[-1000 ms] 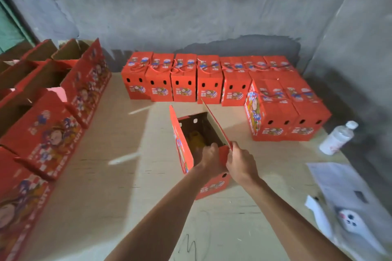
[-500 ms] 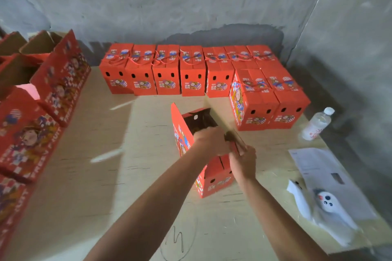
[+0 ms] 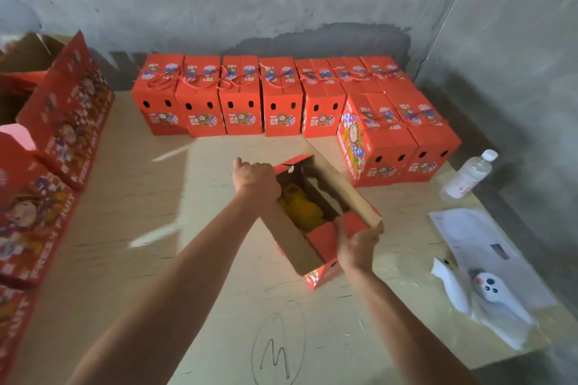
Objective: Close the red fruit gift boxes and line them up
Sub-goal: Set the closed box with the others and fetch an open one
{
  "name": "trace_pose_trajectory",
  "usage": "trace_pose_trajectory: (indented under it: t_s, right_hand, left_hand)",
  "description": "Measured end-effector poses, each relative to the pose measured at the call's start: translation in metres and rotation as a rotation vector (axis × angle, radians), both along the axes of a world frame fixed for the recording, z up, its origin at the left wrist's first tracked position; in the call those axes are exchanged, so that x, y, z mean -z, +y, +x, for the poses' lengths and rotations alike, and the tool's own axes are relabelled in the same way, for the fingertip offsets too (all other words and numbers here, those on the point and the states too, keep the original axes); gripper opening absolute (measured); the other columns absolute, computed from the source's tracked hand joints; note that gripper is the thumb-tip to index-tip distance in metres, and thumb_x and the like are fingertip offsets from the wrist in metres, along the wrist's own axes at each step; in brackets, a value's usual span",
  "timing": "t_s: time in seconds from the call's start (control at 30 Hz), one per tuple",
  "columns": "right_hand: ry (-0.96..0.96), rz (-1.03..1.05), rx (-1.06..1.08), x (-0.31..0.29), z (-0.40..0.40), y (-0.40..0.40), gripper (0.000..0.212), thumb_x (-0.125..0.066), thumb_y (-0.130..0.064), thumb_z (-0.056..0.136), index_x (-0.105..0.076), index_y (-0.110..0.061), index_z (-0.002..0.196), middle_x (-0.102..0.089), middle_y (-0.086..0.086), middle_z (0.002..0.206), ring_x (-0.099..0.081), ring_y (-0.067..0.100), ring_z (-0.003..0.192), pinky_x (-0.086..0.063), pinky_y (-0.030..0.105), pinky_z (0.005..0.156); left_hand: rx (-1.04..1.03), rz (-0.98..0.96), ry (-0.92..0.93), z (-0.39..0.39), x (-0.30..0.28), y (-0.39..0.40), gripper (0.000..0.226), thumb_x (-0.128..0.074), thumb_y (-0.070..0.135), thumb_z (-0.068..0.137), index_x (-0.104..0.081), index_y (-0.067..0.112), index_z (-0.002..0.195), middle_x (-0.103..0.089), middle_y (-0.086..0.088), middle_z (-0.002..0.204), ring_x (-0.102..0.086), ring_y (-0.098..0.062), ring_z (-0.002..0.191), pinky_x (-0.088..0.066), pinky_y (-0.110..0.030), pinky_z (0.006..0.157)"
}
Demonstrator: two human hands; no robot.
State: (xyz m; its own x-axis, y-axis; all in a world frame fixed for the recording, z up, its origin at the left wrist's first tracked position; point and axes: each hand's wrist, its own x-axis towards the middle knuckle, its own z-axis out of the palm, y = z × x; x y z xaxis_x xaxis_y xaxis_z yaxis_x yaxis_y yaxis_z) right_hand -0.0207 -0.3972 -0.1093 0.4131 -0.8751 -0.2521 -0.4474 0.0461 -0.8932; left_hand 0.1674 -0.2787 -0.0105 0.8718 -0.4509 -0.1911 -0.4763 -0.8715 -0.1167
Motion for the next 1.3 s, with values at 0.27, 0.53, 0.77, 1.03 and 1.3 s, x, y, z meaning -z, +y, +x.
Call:
trace_pose_trajectory:
  t_s: [0.27,0.53,0.77,1.03,1.3]
  right_hand:
    - [0.069,-0.041,-0.284,0.001,0.027,-0.068,0.099,-0.082,-0.04,0.086,-0.018,-0.006,0.153,-0.05,0.021,0.146,-0.055,0.036,0.132,-0.047,0.045,0.111]
    - [0.155,-0.178,-0.567,-0.002,0.05,-0.107,0.108,-0.082,-0.051,0.082,-0.017,-0.007,0.156,-0.043,0.017,0.156,-0.048,0.024,0.136,-0.036,0.019,0.098]
    - [0.226,-0.517,-0.732,-0.01,0.079,-0.096,0.096,-0.076,-0.052,0.087,-0.033,0.004,0.151,-0.049,0.025,0.15,-0.051,0.039,0.135,-0.045,0.044,0.102]
    - [0.275,-0.648,-0.684,-0.001,0.073,-0.074,0.085,-0.055,-0.053,0.1,-0.023,0.0,0.158,-0.049,0.023,0.152,-0.058,0.043,0.126,-0.053,0.047,0.09]
    - [0.022,-0.657,-0.666,-0.007,0.064,-0.074,0.096,-0.072,-0.035,0.095,-0.011,-0.007,0.163,-0.033,0.015,0.164,-0.052,0.035,0.138,-0.055,0.046,0.092]
  left_hand:
    - [-0.159,-0.145,0.01,0.002,0.031,0.008,0.069,-0.011,0.06,0.105,-0.057,0.017,0.134,-0.056,-0.016,0.132,-0.057,-0.037,0.119,-0.045,-0.047,0.095]
    - [-0.365,-0.195,0.109,-0.028,0.038,0.022,0.085,-0.019,0.072,0.1,-0.051,0.003,0.139,-0.056,-0.019,0.13,-0.06,-0.035,0.118,-0.051,-0.042,0.088]
    - [-0.535,-0.206,0.088,-0.084,0.057,0.053,0.069,-0.037,0.071,0.098,-0.049,0.007,0.123,-0.066,-0.011,0.118,-0.067,-0.03,0.108,-0.042,-0.034,0.07]
    - [-0.383,-0.539,0.02,-0.103,0.079,0.054,0.071,-0.031,0.053,0.107,-0.003,0.021,0.164,-0.007,-0.005,0.171,-0.017,-0.027,0.154,-0.03,-0.05,0.118]
    - [-0.192,-0.582,0.065,-0.088,0.081,0.068,0.056,-0.025,0.042,0.11,-0.022,0.024,0.163,-0.007,0.008,0.172,0.004,-0.012,0.158,-0.007,-0.045,0.127]
